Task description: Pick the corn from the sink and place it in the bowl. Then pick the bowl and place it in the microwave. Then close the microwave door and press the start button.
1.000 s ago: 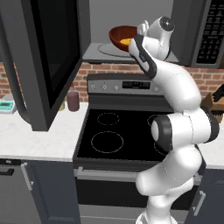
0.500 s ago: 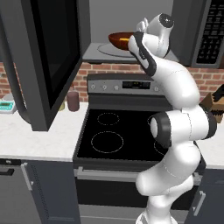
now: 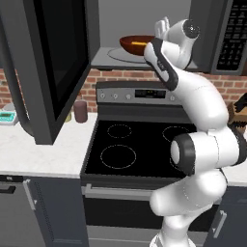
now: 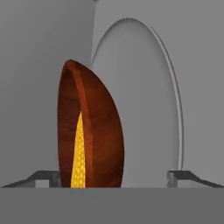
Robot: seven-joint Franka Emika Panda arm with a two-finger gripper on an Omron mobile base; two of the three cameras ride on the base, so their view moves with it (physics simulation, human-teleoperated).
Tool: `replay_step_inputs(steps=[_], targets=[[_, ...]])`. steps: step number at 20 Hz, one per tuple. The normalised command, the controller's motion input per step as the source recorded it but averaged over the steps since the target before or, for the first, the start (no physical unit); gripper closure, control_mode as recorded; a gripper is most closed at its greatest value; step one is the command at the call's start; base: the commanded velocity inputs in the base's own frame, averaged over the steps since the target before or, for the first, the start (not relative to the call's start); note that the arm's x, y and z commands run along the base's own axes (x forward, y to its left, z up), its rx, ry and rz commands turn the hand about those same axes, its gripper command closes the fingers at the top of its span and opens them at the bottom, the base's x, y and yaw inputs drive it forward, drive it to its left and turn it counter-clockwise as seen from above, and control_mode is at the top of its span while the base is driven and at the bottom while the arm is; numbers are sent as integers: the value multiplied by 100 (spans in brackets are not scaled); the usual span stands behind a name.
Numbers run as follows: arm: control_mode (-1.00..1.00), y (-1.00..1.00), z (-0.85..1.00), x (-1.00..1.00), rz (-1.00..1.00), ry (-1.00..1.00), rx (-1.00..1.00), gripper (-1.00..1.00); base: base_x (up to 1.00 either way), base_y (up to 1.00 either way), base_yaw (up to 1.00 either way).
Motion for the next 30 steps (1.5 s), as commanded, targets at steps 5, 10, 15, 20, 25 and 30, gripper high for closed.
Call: replay_step_inputs(steps=[5,10,15,20,25,30], targets=[[-100,0,36,-92,2,-6,0,-100,0,0,0],[-100,-1,21,-100,0,0,1,-100,0,0,0],[-100,0,0,-93,2,0,1,-100,0,0,0],[-100,0,0,-69,5,0,2,-100,0,0,0],[-100,0,0,-66,5,0,5,-100,0,0,0],[-100,0,-2,-66,3,0,7,-100,0,0,0]])
